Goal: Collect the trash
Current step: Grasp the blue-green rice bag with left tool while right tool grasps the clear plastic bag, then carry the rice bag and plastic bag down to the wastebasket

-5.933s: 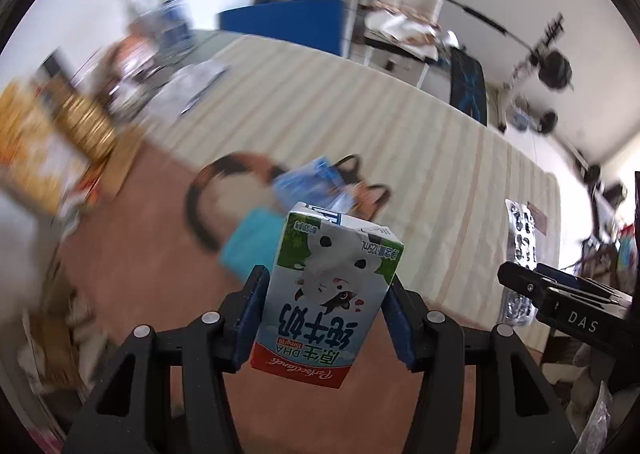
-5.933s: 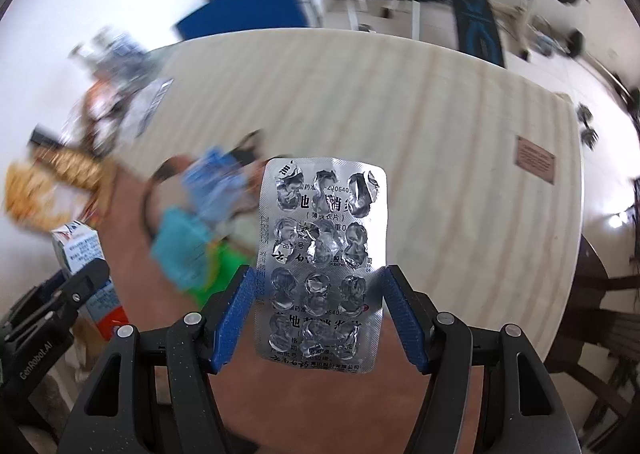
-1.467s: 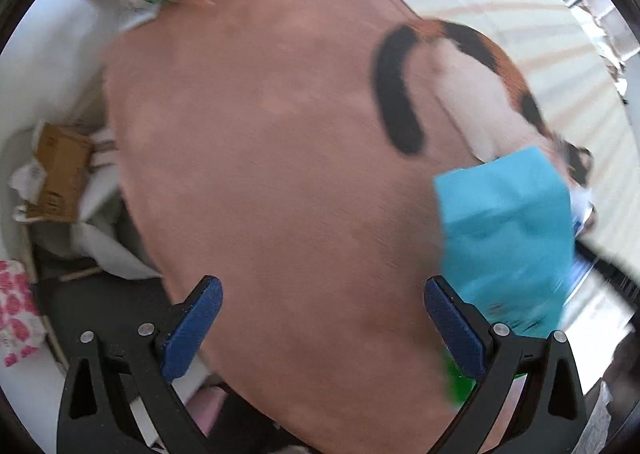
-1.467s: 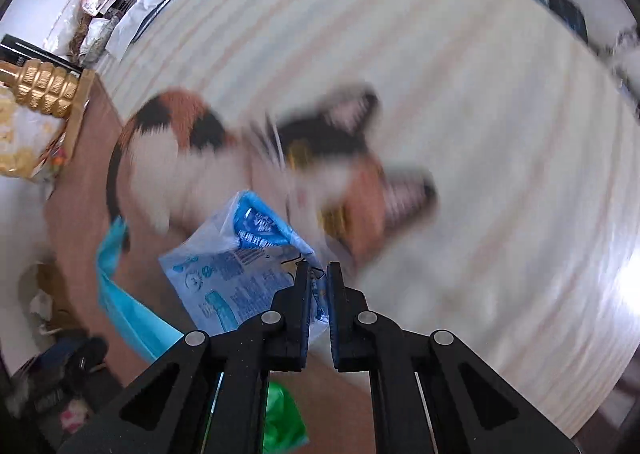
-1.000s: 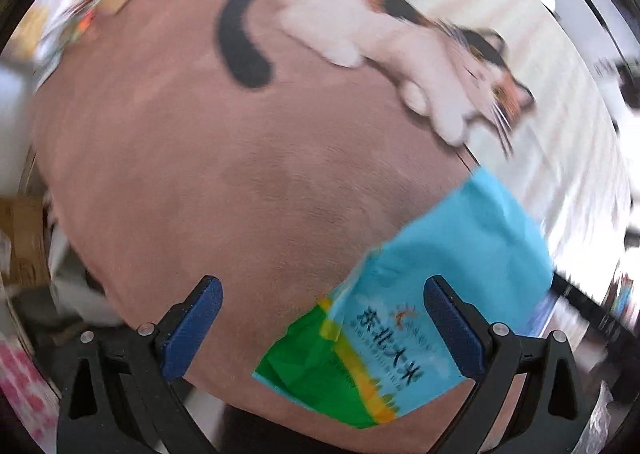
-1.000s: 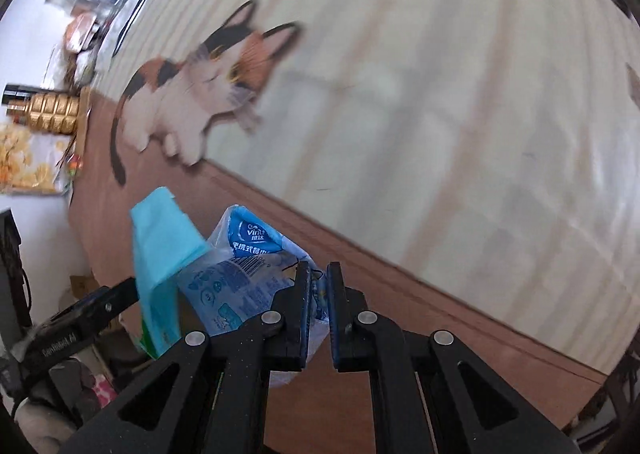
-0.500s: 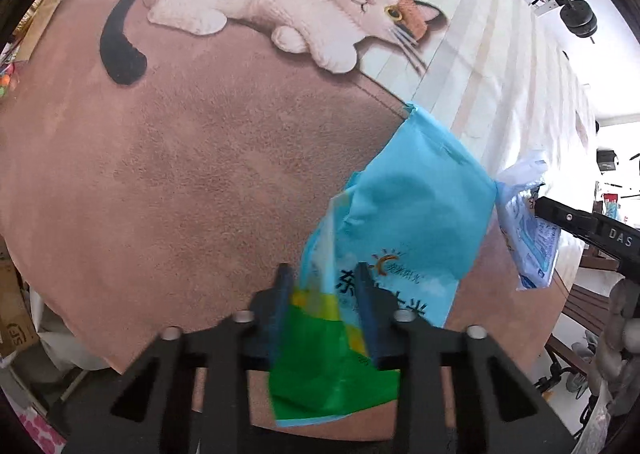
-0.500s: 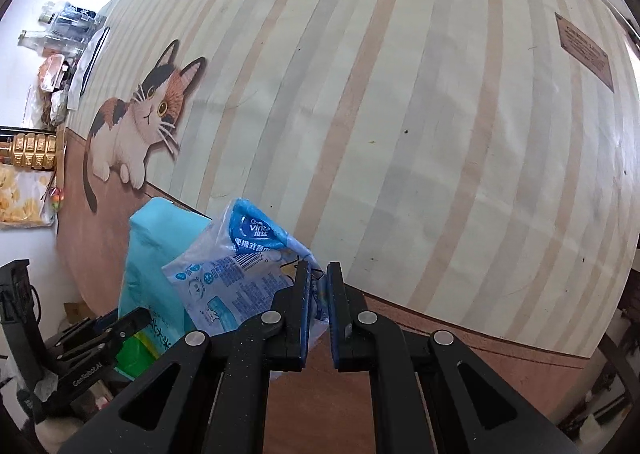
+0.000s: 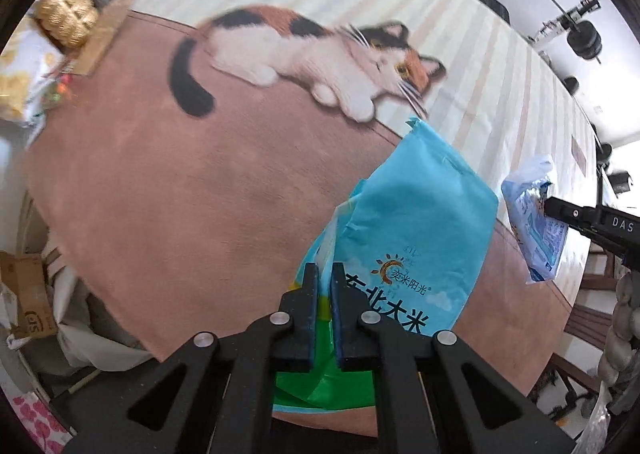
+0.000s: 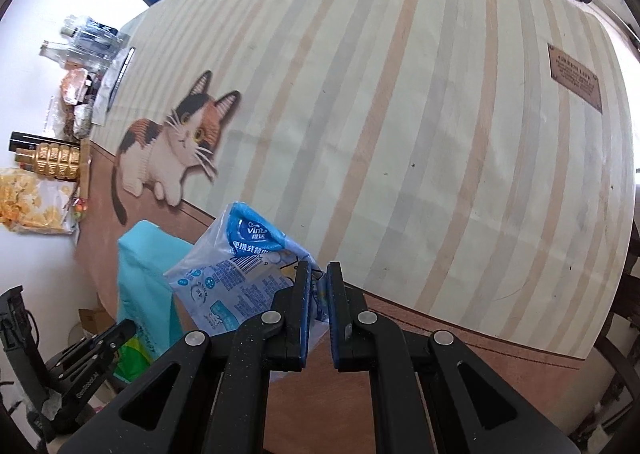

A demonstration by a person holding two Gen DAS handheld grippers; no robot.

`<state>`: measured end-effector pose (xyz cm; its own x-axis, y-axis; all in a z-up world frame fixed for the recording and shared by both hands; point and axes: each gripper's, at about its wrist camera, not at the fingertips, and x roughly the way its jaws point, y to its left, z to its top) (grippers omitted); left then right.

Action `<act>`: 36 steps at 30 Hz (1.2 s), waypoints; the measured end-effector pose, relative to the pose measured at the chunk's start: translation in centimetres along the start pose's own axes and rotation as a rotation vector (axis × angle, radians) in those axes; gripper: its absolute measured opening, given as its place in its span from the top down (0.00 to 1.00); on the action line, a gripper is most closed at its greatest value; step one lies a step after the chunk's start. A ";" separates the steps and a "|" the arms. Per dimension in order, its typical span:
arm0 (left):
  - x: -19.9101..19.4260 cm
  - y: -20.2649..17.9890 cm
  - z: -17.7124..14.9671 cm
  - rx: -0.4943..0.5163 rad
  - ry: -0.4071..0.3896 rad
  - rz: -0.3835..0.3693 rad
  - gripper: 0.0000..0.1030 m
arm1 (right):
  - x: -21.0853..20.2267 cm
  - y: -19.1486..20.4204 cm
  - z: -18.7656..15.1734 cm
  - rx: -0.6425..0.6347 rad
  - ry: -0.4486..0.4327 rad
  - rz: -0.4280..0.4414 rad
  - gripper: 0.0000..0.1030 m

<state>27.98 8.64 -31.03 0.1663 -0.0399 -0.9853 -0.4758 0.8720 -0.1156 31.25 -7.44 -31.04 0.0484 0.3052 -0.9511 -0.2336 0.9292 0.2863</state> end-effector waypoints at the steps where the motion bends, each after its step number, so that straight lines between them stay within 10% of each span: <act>1: -0.4 0.3 -0.3 -0.003 -0.013 0.008 0.97 | -0.2 0.2 -0.1 -0.004 -0.005 0.002 0.92; 13: -6.3 9.7 -4.5 -0.162 -0.140 0.026 0.97 | -1.1 7.6 -3.6 -0.154 0.000 0.039 0.92; 25: -8.2 20.0 -18.1 -0.398 -0.204 -0.042 0.97 | -0.7 18.6 -18.4 -0.389 0.026 0.043 0.92; 36: 4.7 31.8 -33.2 -0.727 -0.035 -0.035 0.96 | 12.7 25.0 -35.1 -0.601 0.149 -0.080 0.92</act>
<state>-15.00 20.00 -43.56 0.2137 -0.0352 -0.9763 -0.9210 0.3259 -0.2134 -8.08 12.37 -40.02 -0.0380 0.1670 -0.9852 -0.7429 0.6547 0.1396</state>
